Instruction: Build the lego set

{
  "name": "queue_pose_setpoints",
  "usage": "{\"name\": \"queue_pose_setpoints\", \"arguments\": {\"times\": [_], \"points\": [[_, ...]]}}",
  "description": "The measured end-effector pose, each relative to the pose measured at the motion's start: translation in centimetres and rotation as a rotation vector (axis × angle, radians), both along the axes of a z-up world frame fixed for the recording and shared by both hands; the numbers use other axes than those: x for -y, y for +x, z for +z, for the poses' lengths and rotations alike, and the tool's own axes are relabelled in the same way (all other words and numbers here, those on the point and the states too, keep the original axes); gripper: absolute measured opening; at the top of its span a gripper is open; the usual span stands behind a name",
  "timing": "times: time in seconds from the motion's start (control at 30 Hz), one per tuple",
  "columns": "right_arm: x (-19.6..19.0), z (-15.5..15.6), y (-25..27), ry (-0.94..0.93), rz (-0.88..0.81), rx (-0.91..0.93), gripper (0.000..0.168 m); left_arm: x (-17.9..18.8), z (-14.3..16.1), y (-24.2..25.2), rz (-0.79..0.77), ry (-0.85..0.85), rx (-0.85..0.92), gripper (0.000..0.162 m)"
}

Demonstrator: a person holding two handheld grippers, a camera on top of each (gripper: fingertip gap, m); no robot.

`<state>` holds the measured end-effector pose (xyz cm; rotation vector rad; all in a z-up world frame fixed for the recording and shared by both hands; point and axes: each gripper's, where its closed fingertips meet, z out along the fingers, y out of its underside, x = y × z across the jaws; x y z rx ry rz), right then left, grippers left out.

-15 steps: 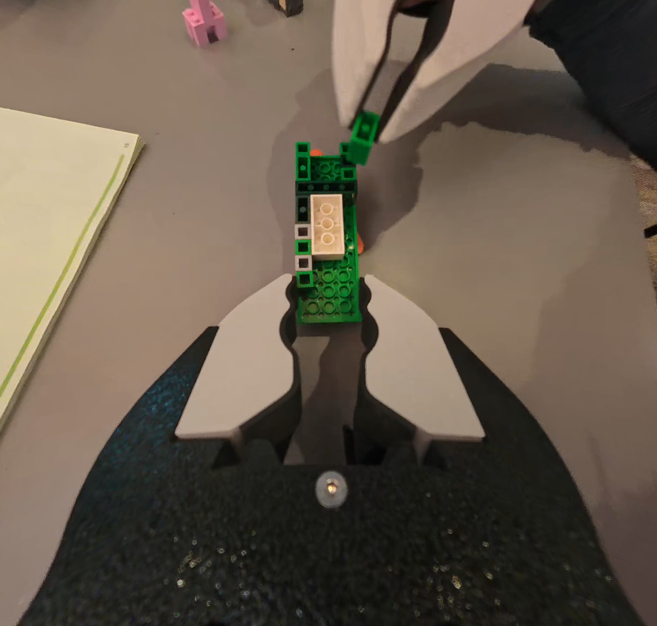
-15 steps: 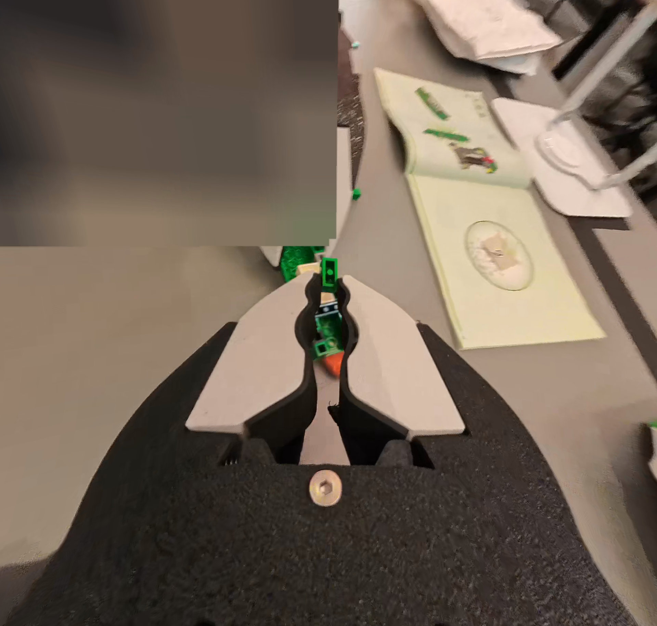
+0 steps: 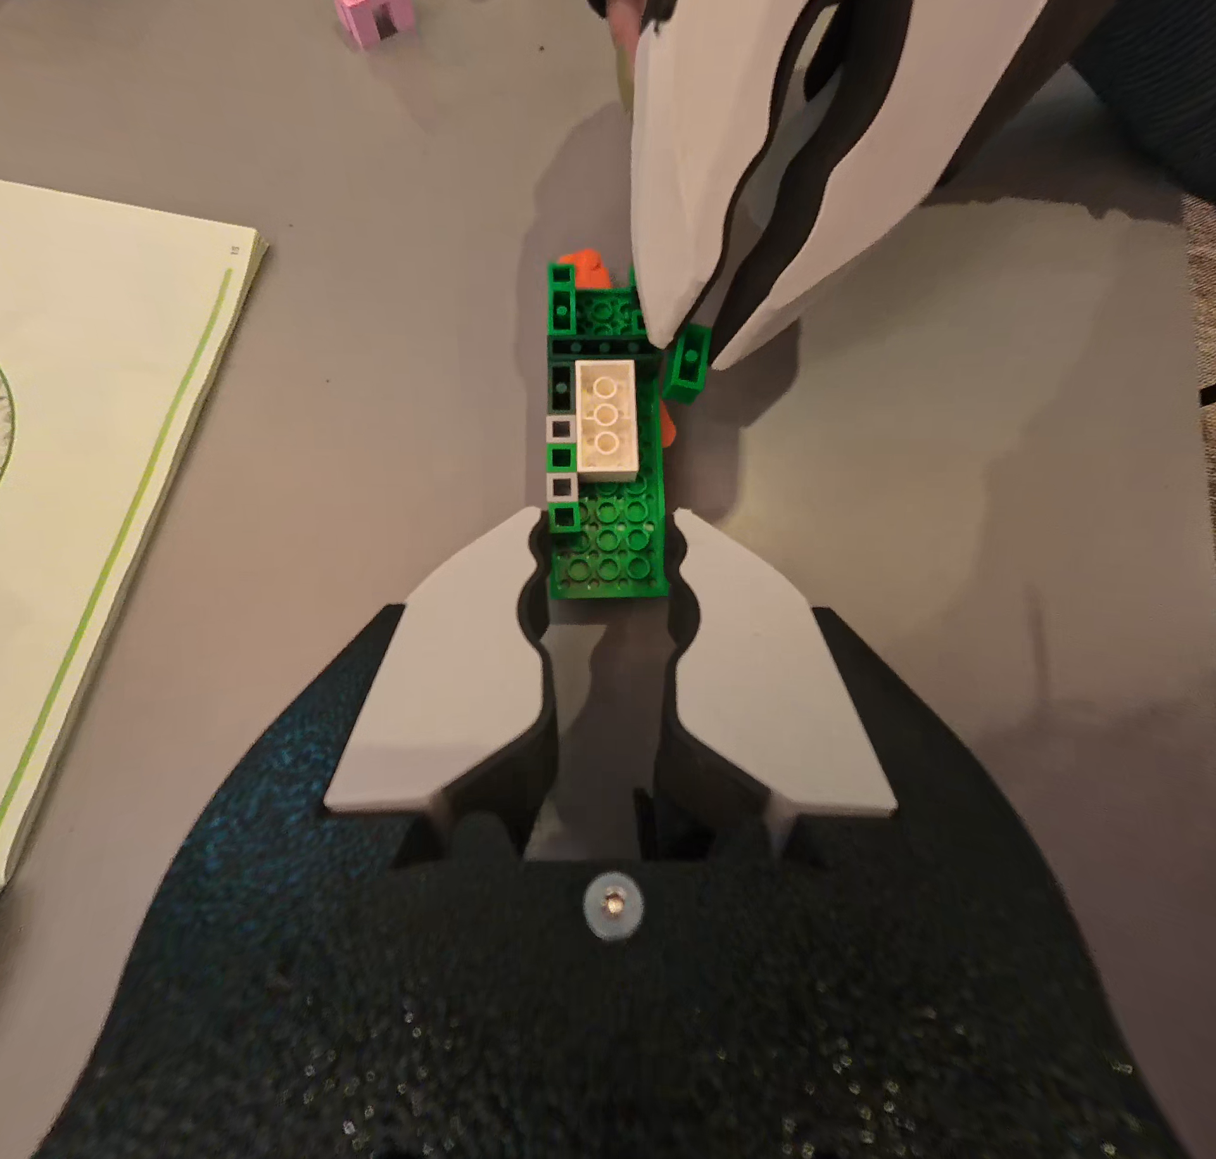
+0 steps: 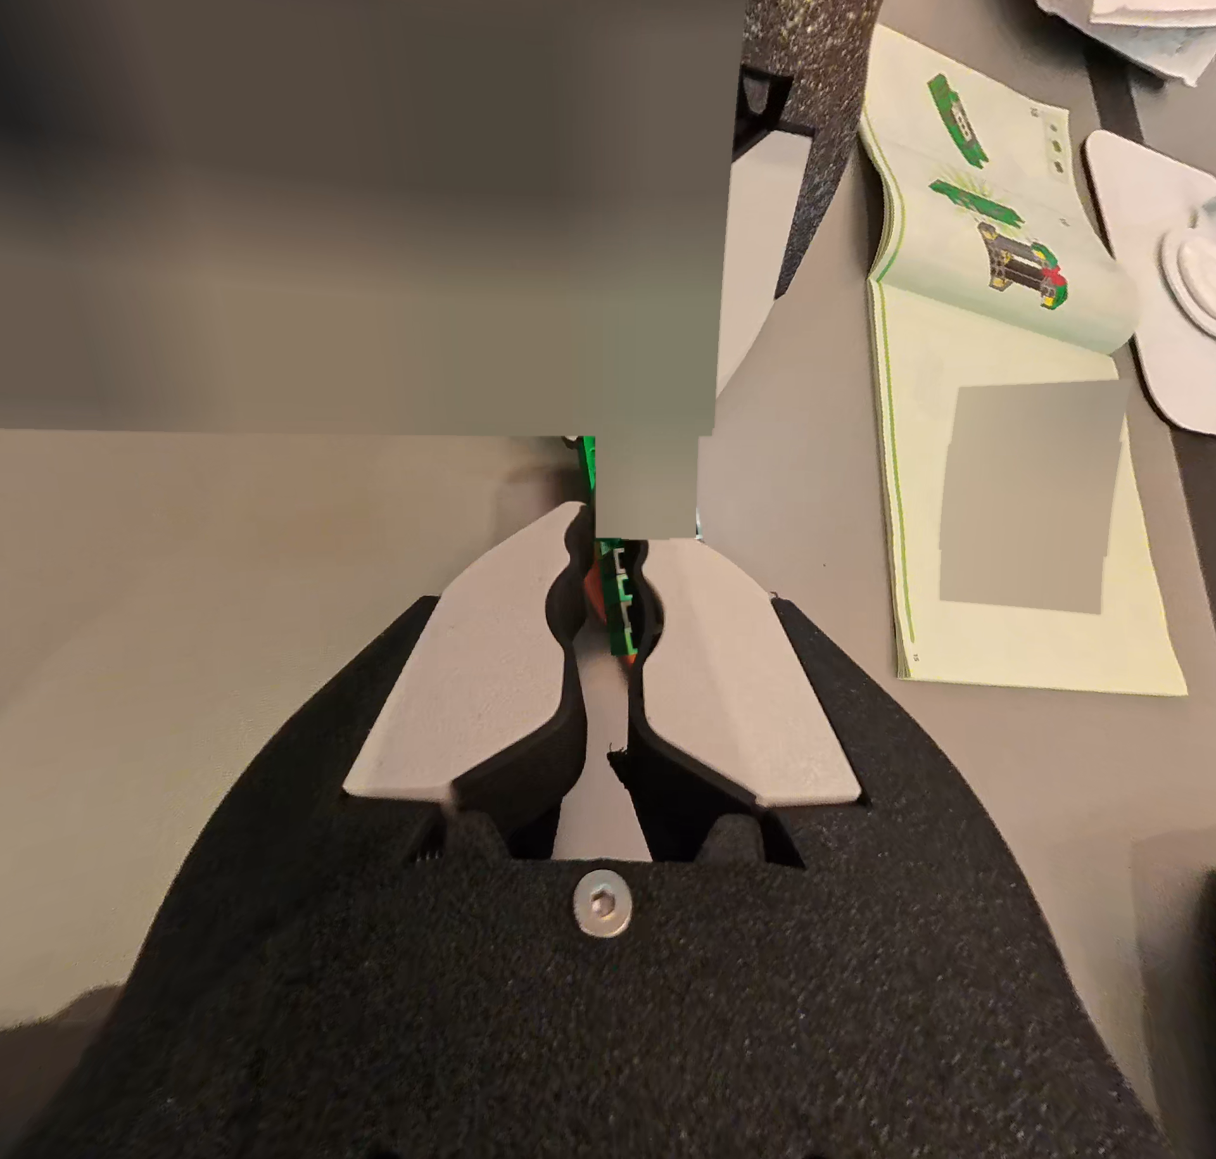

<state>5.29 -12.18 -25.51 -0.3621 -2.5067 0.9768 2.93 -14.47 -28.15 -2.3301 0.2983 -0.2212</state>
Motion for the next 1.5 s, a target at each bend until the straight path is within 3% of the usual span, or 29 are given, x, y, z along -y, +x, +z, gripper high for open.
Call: {"name": "queue_pose_setpoints", "arguments": {"times": [0.3, 0.53, 1.23, 1.5], "points": [[-1.6, 2.0, -0.1, -0.039, -0.065, -0.057, 0.008, 0.5, 0.2, -0.4, 0.015, 0.007, -0.003, 0.032], [-0.2, -0.5, -0.1, 0.055, 0.0, 0.037, 0.008, 0.3, -0.4, -0.1, 0.0, -0.009, -0.003, 0.032], [0.4, -1.9, -0.6, 0.259, 0.023, -0.011, 0.009, 0.3, -0.7, -0.1, -0.006, -0.029, 0.001, 0.032], [0.3, -1.6, -0.9, 0.256, -0.015, -0.009, 0.015, 0.2, -0.7, 0.1, -0.014, -0.034, -0.002, 0.032]]}}
